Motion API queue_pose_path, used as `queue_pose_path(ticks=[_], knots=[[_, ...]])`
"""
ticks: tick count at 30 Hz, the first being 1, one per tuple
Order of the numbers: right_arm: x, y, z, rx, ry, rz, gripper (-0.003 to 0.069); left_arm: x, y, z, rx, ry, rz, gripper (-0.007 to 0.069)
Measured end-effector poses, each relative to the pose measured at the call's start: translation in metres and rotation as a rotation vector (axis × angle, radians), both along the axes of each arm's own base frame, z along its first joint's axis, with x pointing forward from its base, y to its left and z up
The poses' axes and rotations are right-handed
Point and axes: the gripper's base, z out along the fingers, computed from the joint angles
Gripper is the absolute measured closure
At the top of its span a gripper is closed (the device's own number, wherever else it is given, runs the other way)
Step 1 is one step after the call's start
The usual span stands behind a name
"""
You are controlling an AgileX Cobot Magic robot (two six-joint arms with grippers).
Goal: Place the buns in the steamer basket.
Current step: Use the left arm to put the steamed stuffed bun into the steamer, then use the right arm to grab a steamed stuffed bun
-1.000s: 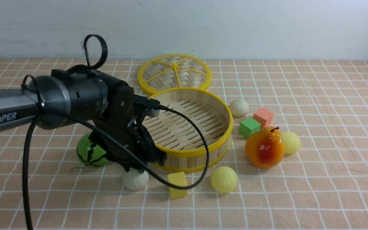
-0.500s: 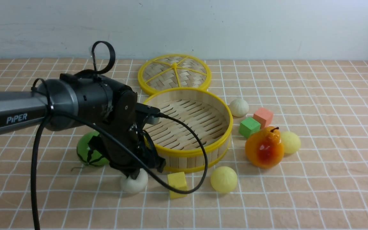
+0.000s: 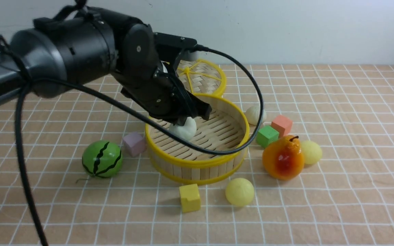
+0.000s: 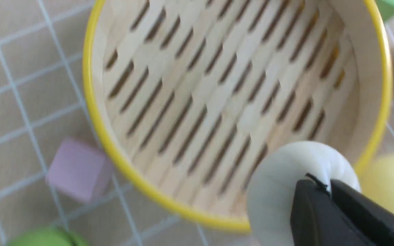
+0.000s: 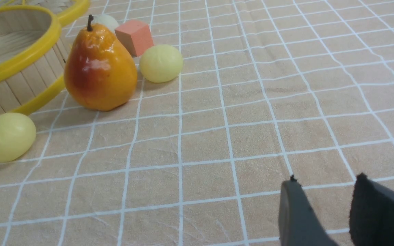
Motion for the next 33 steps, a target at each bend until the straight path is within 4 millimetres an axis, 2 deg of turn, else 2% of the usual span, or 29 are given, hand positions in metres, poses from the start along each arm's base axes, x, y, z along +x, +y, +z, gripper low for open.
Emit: queue_pose_path(ticks=[1,4,6,8,10,12,15,17,19,20,21,22,24,25,26,27,29,30,31,33], knots=[[0.000,0.000,0.000,0.000,0.000,0.000,0.0420,0.005,-0.002,-0.006,0.004,-0.003,0.000,0.0623],[0.000,0.000,0.000,0.000,0.000,0.000,0.0420,0.022,-0.008,-0.041,0.049,0.037,-0.002,0.0568],[0.000,0.000,0.000,0.000,0.000,0.000,0.0420,0.029,-0.011,-0.057,0.073,0.063,-0.004,0.0500],[0.000,0.000,0.000,0.000,0.000,0.000,0.0420,0.032,-0.012,-0.062,0.081,0.073,-0.003,0.0419],[0.000,0.000,0.000,0.000,0.000,0.000,0.0420,0.032,-0.012,-0.057,0.079,0.074,0.002,0.0323],[0.000,0.000,0.000,0.000,0.000,0.000,0.0420,0.030,-0.011,-0.043,0.070,0.074,0.016,0.0239],[0.000,0.000,0.000,0.000,0.000,0.000,0.0420,0.020,-0.007,-0.014,0.038,0.079,0.038,0.0188],[0.000,0.000,0.000,0.000,0.000,0.000,0.0420,0.004,0.001,0.019,-0.003,0.065,0.047,0.0209],[0.000,0.000,0.000,0.000,0.000,0.000,0.0420,-0.020,0.012,0.054,-0.058,0.027,0.050,0.0281],[0.000,0.000,0.000,0.000,0.000,0.000,0.0420,-0.023,0.014,0.056,-0.061,0.028,0.050,0.0291],[0.000,0.000,0.000,0.000,0.000,0.000,0.0420,-0.037,0.021,0.072,-0.093,0.000,0.049,0.0332],[0.000,0.000,0.000,0.000,0.000,0.000,0.0420,-0.059,0.031,0.088,-0.141,-0.031,0.047,0.0421],[0.000,0.000,0.000,0.000,0.000,0.000,0.0420,-0.092,0.047,0.100,-0.209,-0.079,0.039,0.0536],[0.000,0.000,0.000,0.000,0.000,0.000,0.0420,-0.099,0.050,0.101,-0.225,-0.087,0.037,0.0558],[0.000,0.000,0.000,0.000,0.000,0.000,0.0420,-0.118,0.060,0.098,-0.258,-0.113,0.034,0.0615],[0.000,0.000,0.000,0.000,0.000,0.000,0.0420,-0.141,0.072,0.099,-0.303,-0.159,0.028,0.0638],[0.000,0.000,0.000,0.000,0.000,0.000,0.0420,-0.167,0.086,0.087,-0.350,-0.199,0.032,0.0638],[0.000,0.000,0.000,0.000,0.000,0.000,0.0420,-0.186,0.096,0.079,-0.386,-0.229,0.039,0.0638],[0.000,0.000,0.000,0.000,0.000,0.000,0.0420,-0.197,0.103,0.078,-0.421,-0.275,0.043,0.0638],[0.000,0.000,0.000,0.000,0.000,0.000,0.0420,-0.222,0.119,0.058,-0.487,-0.337,0.068,0.0638]])
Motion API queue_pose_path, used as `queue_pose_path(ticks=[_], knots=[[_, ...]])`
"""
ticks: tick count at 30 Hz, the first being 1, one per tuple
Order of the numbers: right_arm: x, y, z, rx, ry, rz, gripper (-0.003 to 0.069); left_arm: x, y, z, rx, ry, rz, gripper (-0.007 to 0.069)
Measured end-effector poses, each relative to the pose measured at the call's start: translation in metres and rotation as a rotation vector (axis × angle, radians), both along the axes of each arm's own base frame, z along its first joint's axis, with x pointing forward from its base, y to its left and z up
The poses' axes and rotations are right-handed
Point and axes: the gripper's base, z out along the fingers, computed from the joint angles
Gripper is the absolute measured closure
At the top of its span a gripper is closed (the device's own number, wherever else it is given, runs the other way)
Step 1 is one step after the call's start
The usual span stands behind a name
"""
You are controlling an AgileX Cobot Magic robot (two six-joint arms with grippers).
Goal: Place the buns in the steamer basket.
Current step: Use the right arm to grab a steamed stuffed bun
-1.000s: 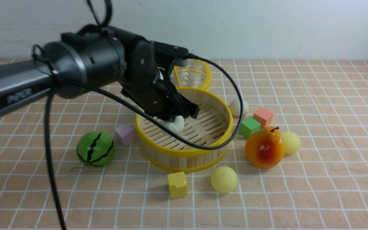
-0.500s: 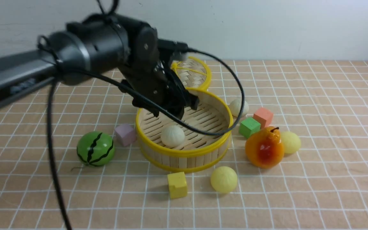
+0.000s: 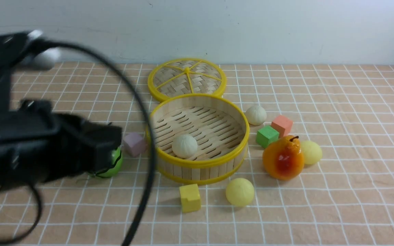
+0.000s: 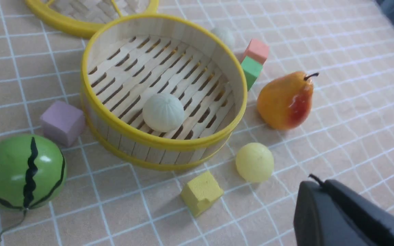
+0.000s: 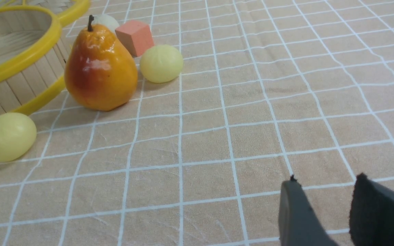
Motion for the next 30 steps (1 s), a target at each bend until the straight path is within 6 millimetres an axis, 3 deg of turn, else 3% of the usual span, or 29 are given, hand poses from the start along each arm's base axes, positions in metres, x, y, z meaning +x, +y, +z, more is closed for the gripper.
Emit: queue_pose_path(ticks=[4,6,9,15,18,20,22,23,25,27,30], knots=[[0.000,0.000,0.000,0.000,-0.001,0.000,0.0420,-0.043,0.031,-0.031,-0.157,-0.196,0.074,0.0638],[0.000,0.000,0.001,0.005,-0.007,0.000,0.0420,-0.055,0.040,-0.048,-0.187,-0.238,0.092,0.0638],[0.001,0.002,0.003,0.096,-0.040,-0.007,0.0420,-0.067,0.047,-0.063,-0.205,-0.267,0.097,0.0638],[0.004,0.005,0.019,0.587,-0.226,-0.058,0.0420,-0.072,0.050,-0.085,-0.197,-0.250,0.102,0.0638],[0.003,0.007,0.031,0.669,-0.230,-0.039,0.0424,-0.072,0.050,-0.088,-0.183,-0.225,0.095,0.0638],[0.002,0.011,0.041,0.661,-0.181,-0.004,0.0439,-0.072,0.049,-0.090,-0.176,-0.212,0.091,0.0638],[0.005,0.019,0.073,0.548,-0.036,0.086,0.0497,-0.073,0.049,-0.092,-0.164,-0.190,0.083,0.0638],[0.006,0.021,0.077,0.519,0.012,0.105,0.0503,-0.073,0.049,-0.092,-0.164,-0.189,0.083,0.0638],[0.021,0.027,0.107,0.357,0.201,0.193,0.0575,-0.073,0.048,-0.094,-0.156,-0.174,0.078,0.0638],[0.035,0.031,0.120,0.246,0.342,0.262,0.0619,-0.074,0.048,-0.094,-0.151,-0.166,0.075,0.0638],[0.074,0.035,0.135,0.110,0.537,0.355,0.0664,-0.074,0.048,-0.095,-0.150,-0.165,0.075,0.0638]])
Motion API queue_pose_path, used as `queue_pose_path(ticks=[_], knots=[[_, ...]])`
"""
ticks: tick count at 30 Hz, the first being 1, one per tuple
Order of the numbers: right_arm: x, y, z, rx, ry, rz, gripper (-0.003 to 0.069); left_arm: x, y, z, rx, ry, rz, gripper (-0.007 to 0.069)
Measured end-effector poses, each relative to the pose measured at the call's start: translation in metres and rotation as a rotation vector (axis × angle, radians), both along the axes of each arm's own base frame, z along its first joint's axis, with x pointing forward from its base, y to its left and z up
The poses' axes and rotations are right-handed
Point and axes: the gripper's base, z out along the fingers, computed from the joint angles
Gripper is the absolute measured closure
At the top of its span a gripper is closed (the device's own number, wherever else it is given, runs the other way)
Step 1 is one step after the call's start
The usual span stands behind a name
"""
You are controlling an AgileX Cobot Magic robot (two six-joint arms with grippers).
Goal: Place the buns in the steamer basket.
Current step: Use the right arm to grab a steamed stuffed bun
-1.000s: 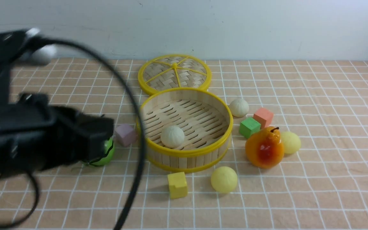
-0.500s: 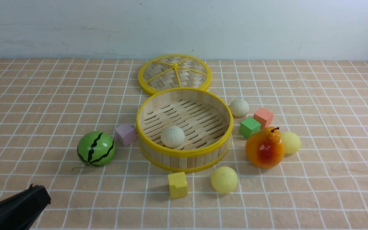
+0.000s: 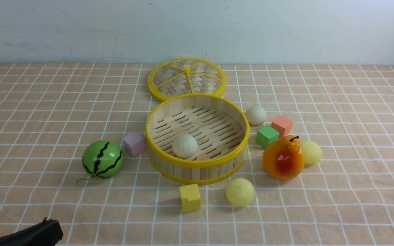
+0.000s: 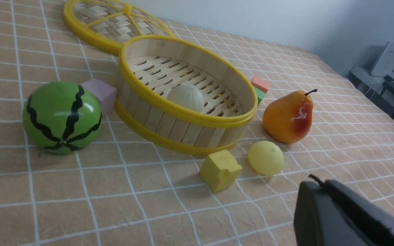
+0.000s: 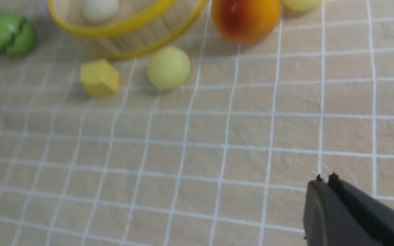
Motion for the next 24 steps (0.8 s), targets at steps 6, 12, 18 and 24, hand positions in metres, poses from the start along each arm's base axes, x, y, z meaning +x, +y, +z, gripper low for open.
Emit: queue_pose_path(ticks=[6,12,18,24], knots=[[0.063,0.027,-0.006,-0.040,0.178,0.136,0.0662,0.000,0.000,0.000,0.000,0.000,0.000,0.0638],[0.101,0.079,-0.013,-0.150,0.196,0.267,0.0661,0.000,0.000,0.000,0.000,0.000,0.000,0.0638],[0.127,0.135,-0.028,-0.250,0.224,0.366,0.0636,0.000,0.000,0.000,0.000,0.000,0.000,0.0638],[0.159,0.159,-0.053,-0.248,0.287,0.367,0.0538,0.000,0.000,0.000,0.000,0.000,0.000,0.0637]])
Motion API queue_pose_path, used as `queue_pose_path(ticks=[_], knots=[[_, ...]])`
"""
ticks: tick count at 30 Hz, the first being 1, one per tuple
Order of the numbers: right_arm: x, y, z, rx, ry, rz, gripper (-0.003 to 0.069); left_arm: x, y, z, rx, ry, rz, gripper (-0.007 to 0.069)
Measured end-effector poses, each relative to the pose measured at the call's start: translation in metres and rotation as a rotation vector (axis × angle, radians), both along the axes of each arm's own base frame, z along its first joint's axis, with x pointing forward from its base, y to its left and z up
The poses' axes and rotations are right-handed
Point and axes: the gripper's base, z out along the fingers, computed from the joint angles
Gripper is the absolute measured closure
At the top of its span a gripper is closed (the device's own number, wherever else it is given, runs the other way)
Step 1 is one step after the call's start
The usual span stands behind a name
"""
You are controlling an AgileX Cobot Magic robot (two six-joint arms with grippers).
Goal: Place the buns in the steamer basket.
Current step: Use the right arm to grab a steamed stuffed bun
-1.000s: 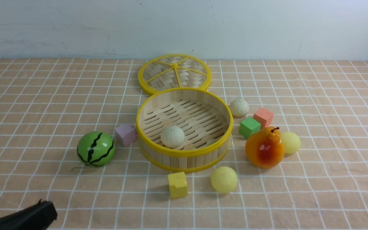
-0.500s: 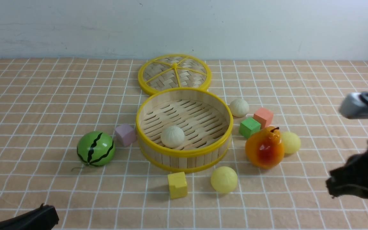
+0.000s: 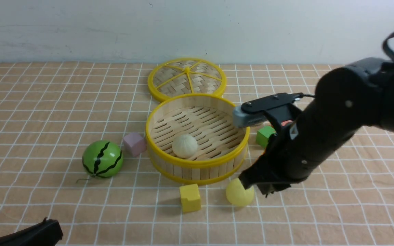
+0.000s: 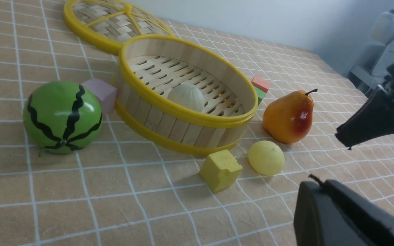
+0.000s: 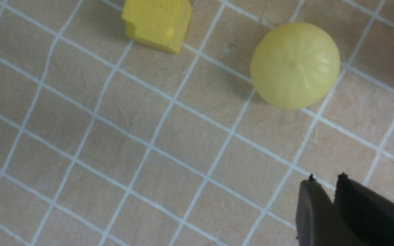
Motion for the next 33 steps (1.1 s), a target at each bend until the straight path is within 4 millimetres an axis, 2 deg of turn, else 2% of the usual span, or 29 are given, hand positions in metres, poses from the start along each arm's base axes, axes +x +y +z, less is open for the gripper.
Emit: queue_pose_path(ticks=[7,19,23,27,28,29,30,31,33], knots=[[0.035,0.023,-0.033,-0.011,0.018,0.007,0.0372,0.000,0.000,0.000,0.000,0.000,0.000,0.0637],[0.053,0.029,-0.063,-0.060,-0.014,0.024,0.0352,0.000,0.000,0.000,0.000,0.001,0.000,0.0637],[0.057,0.030,-0.067,-0.066,-0.037,0.030,0.0406,0.000,0.000,0.000,0.001,0.001,0.000,0.0637],[0.057,0.030,-0.067,-0.067,-0.036,0.031,0.0510,0.000,0.000,0.000,0.001,0.001,0.000,0.0637],[0.057,0.030,-0.068,-0.069,-0.034,0.031,0.0517,0.000,0.000,0.000,0.001,0.001,0.000,0.0637],[0.056,0.030,-0.067,-0.077,-0.028,0.041,0.0585,0.000,0.000,0.000,0.001,0.001,0.000,0.0637],[0.055,0.030,-0.067,-0.079,-0.026,0.043,0.0585,0.000,0.000,0.000,0.001,0.001,0.000,0.0637],[0.053,0.028,-0.063,-0.086,-0.021,0.055,0.0638,0.000,0.000,0.000,0.001,0.001,0.000,0.0637],[0.050,0.026,-0.053,-0.082,-0.026,0.056,0.0658,0.000,0.000,0.000,0.001,0.001,0.000,0.0637]])
